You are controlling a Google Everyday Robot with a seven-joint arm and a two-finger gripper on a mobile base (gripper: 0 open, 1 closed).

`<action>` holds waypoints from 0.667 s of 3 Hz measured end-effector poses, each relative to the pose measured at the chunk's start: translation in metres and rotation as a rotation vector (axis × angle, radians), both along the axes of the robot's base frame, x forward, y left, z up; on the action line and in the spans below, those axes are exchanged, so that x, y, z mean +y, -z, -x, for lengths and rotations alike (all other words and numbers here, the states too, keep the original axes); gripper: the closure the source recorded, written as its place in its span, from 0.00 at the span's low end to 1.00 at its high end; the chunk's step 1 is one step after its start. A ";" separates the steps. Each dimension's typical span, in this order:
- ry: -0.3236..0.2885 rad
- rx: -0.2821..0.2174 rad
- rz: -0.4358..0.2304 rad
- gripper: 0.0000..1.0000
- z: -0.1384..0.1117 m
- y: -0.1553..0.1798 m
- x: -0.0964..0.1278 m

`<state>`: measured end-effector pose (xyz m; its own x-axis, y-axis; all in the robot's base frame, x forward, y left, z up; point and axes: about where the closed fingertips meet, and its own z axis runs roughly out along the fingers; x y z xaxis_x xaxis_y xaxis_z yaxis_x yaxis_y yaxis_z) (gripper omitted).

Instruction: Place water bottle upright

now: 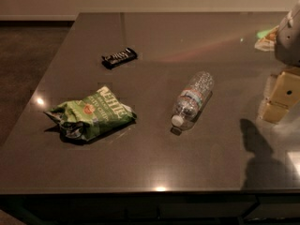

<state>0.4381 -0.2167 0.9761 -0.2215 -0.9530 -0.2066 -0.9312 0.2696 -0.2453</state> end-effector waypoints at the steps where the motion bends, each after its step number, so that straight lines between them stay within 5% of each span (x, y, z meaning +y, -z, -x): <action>1: 0.000 0.000 0.000 0.00 0.000 0.000 0.000; 2: -0.068 -0.039 -0.007 0.00 -0.017 -0.004 0.013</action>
Offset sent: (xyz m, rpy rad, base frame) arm 0.0421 0.0317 0.0056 0.0175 -0.0773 0.1697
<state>0.4555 -0.2033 0.9803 -0.1480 -0.9640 -0.2209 -0.9371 0.2081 -0.2804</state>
